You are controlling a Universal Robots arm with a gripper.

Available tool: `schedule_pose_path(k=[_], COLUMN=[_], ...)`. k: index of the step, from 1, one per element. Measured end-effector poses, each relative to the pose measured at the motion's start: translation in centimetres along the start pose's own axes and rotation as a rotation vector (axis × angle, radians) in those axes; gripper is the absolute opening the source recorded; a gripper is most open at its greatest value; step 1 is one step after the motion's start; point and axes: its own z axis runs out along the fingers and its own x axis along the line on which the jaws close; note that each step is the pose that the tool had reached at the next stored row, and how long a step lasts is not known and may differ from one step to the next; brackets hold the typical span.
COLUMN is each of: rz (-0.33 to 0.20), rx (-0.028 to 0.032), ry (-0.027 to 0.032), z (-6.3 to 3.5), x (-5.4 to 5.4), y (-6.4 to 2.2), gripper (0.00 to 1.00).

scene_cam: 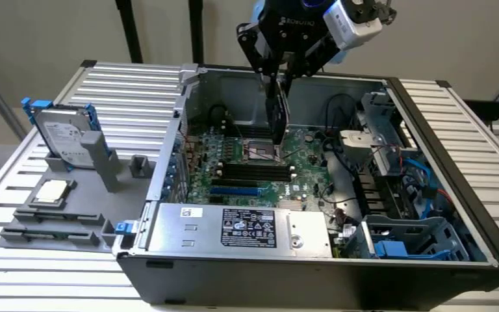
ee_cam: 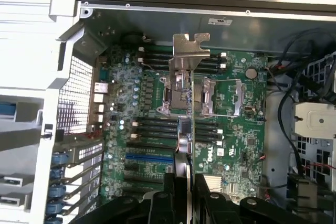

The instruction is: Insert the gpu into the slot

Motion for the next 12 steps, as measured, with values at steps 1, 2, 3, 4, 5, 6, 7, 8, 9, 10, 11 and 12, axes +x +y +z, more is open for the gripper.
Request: schedule_pose_path(k=[1,2,3,4,5,6,7,8,9,10,11,12], rz=[-0.017,-0.036,-0.054,-0.073,-0.091,-0.108,-0.126,-0.145,-0.163,-0.182,-0.200,-0.218], rx=[0.0007,0.0015,0.0021,0.0030,0.0036,0.0044,0.0051,0.0059,0.0067,0.0077,0.0085,0.0094], ry=[0.0013,0.0028,0.0041,0.0055,0.0068,0.0080,0.0092,0.0101,0.0107,0.0114,0.0116,0.0118], z=[0.00,0.01,0.02,0.02,0.03,0.04,0.05,0.07,0.09,0.10,0.12,0.15], x=[0.00,0.00,0.00,0.00,0.00,0.00,0.00,0.00,0.00,0.00,-0.01,-0.01], y=[0.00,0.00,0.00,0.00,0.00,0.00,0.00,-0.01,-0.01,-0.01,-0.01,-0.01], gripper=[0.26,0.26,0.26,0.26,0.26,0.26,0.26,0.26,0.26,0.26,0.26,0.26])
